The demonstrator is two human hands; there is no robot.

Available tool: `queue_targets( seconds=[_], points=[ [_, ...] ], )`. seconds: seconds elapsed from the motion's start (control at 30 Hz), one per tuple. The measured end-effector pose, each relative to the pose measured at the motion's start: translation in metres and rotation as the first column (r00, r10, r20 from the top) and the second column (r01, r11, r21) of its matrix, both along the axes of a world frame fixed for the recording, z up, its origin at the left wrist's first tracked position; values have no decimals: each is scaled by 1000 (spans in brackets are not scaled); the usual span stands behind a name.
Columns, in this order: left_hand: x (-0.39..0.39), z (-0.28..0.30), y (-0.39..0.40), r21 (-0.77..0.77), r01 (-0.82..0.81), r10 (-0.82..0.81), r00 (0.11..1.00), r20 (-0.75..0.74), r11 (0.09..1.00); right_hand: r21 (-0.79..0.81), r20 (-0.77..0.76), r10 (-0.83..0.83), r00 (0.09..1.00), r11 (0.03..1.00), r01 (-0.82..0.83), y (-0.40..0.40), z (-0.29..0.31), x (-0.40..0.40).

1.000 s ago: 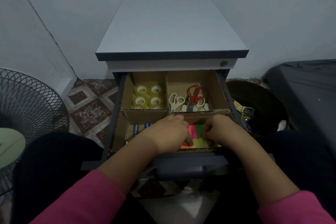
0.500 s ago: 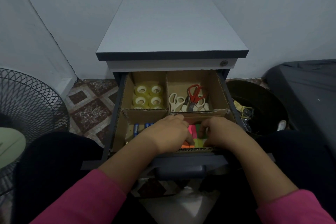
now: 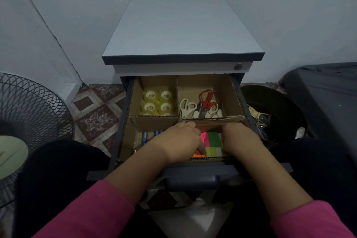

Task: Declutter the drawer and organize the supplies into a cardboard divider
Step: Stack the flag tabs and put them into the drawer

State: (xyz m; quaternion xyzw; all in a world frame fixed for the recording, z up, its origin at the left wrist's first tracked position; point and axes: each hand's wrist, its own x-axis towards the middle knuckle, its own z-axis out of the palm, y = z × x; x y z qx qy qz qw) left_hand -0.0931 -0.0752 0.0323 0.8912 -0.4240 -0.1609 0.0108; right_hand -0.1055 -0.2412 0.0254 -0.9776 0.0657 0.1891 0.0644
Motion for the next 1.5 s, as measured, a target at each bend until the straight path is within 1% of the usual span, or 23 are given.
queue_targets(
  seconds=[0.13,0.37,0.53,0.63,0.7,0.73,0.8,0.87,1.03,1.17,1.23,1.37,1.4,1.43,1.5],
  points=[
    [0,-1,0,-7,-3,3,1000,0,1000,-17,20,-8,1000,1000,8,-1,0,-1],
    [0,-3,1,-7,-2,2,1000,12,1000,13,75,-40,996,999,39,-3,6,-4],
    [0,-3,1,-7,-11,11,1000,5,1000,5,66,-43,997,999,42,-6,10,-1],
    [-1,0,1,-8,-10,10,1000,5,1000,37,124,-55,991,998,51,-9,15,-3],
    [-2,1,1,-7,-5,5,1000,15,1000,86,53,-89,995,993,84,-10,22,-1],
    [-2,1,0,-6,-4,4,1000,18,1000,145,1,-129,992,981,128,-10,25,1],
    [-1,1,0,-3,-4,4,1000,16,1000,299,-51,-206,977,931,211,-10,26,0],
    [-1,1,0,2,-5,5,1000,10,1000,374,-94,-233,968,893,251,-9,26,-1],
    [0,0,0,2,2,-2,1000,15,1000,362,-211,-222,952,887,287,-3,27,5],
    [0,-2,1,-3,2,-2,1000,12,1000,346,-169,-221,960,899,268,-3,23,1],
    [1,-2,1,-9,-2,2,1000,8,1000,336,-179,-211,961,905,261,-3,25,0],
    [2,-1,1,-11,-11,11,1000,-24,1000,303,-283,-167,945,919,253,-3,31,7],
    [2,-1,1,-20,-19,18,999,-36,1000,290,-283,-154,947,927,237,-3,31,7],
    [2,0,0,-33,-32,30,998,-49,999,269,-251,-140,958,940,209,-4,28,6],
    [1,0,-3,-56,-63,59,996,-73,996,214,-154,-107,982,967,139,-6,22,3]
  ],
)
